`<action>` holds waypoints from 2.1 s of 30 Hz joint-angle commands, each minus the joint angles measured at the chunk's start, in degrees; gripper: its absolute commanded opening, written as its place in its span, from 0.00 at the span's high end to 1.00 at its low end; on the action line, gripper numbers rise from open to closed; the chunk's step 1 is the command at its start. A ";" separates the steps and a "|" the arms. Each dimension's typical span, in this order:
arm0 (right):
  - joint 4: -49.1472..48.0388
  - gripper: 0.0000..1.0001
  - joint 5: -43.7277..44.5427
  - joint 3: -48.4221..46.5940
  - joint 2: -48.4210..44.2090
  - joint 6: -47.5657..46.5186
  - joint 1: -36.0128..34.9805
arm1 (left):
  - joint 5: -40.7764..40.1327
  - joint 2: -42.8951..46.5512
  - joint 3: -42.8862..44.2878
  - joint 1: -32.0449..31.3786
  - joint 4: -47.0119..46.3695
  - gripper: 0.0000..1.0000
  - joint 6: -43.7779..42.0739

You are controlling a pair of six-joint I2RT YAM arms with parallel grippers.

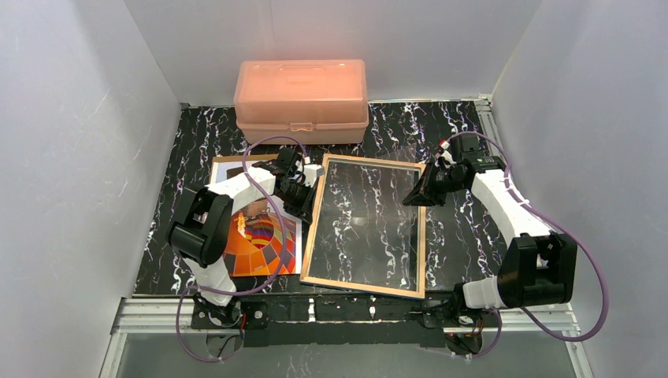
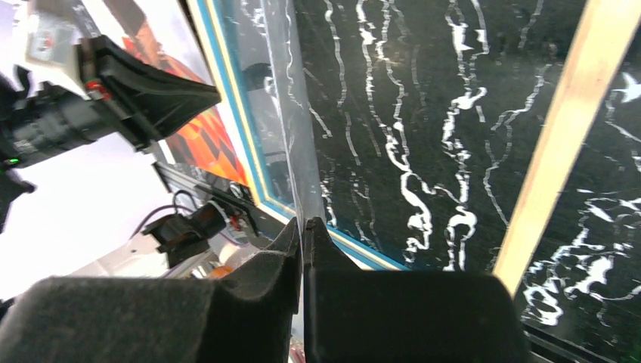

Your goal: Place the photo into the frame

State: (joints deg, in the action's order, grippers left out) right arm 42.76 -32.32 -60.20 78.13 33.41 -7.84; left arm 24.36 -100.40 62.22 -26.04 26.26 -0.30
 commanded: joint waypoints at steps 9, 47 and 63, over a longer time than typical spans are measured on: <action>7.36 0.60 9.85 -3.47 4.62 -7.04 -2.09 | -4.87 -0.64 -1.73 -0.15 1.15 0.98 -2.43; 11.71 0.17 30.42 -13.83 16.20 -10.25 -14.13 | -4.31 -0.10 -2.19 0.03 0.50 1.00 -2.97; 9.18 0.07 33.33 -10.20 18.60 -11.36 -14.88 | -4.03 -0.06 -2.04 0.20 0.86 1.00 -2.76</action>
State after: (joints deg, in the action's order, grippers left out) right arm 53.80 0.51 -70.83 96.18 22.22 -22.26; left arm 24.45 -100.29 62.22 -26.04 26.26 -1.06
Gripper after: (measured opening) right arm 0.903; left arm 0.008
